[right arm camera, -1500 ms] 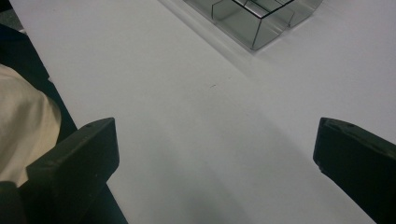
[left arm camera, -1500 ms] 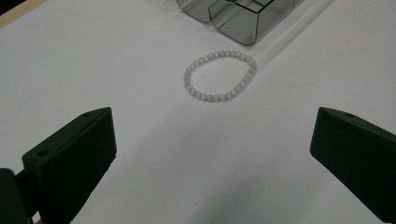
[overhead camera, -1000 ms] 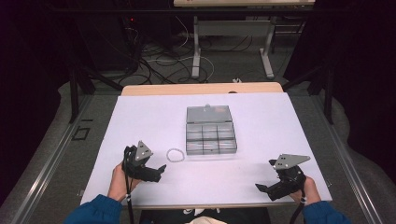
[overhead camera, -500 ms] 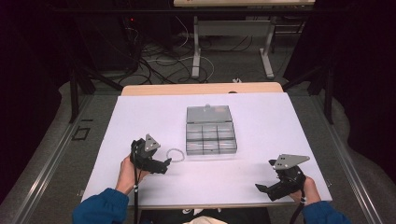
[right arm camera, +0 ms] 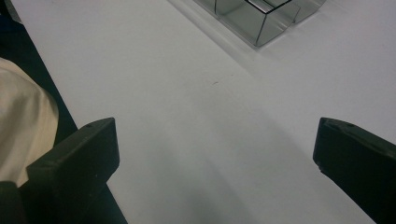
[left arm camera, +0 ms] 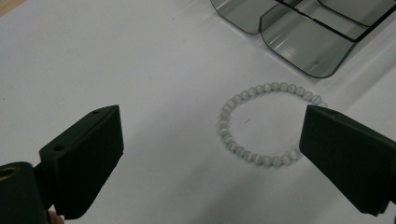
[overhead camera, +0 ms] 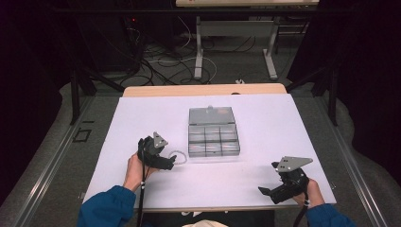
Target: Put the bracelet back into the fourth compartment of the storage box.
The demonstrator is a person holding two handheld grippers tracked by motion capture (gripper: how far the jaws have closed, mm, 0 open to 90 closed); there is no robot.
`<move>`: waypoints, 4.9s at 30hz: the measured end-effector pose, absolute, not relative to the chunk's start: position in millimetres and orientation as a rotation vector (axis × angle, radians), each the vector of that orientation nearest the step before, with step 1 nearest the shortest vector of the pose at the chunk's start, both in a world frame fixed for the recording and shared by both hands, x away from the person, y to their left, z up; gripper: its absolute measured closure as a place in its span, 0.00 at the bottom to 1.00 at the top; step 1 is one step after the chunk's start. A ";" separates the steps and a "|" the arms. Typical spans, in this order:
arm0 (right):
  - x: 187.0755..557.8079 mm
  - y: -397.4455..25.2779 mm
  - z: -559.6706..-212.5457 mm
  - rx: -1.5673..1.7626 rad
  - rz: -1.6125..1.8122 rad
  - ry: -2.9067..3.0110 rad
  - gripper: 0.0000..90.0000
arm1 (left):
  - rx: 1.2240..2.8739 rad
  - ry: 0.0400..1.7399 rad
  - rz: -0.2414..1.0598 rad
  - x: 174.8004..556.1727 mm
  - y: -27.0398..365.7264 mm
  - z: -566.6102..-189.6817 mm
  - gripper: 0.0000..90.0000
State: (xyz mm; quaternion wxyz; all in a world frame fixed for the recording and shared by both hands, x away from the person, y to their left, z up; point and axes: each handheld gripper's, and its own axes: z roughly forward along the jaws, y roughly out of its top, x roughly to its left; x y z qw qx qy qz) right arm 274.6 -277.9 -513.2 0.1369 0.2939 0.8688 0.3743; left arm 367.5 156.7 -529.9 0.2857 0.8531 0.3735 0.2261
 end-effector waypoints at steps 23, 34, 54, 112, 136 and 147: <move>275.0 -277.1 -513.7 0.852 1.086 2.521 0.00 | 2.268 1.107 0.481 388.9 146.8 -546.6 0.66; 274.6 -276.1 -514.0 0.851 1.079 2.519 0.00 | 2.273 1.134 0.418 390.1 148.5 -549.9 0.83; 275.1 -276.1 -514.0 0.821 1.064 2.539 0.01 | 2.280 1.099 0.416 387.8 145.9 -550.0 0.95; 275.2 -276.5 -514.0 0.827 1.064 2.539 0.00 | 2.233 0.928 0.523 357.5 149.8 -504.8 0.94; 275.3 -276.2 -514.3 0.828 1.065 2.536 0.00 | 2.204 0.883 0.576 349.9 146.9 -488.6 0.94; 275.4 -276.2 -514.4 0.829 1.062 2.535 0.00 | 2.167 0.879 0.594 348.6 144.8 -481.1 0.94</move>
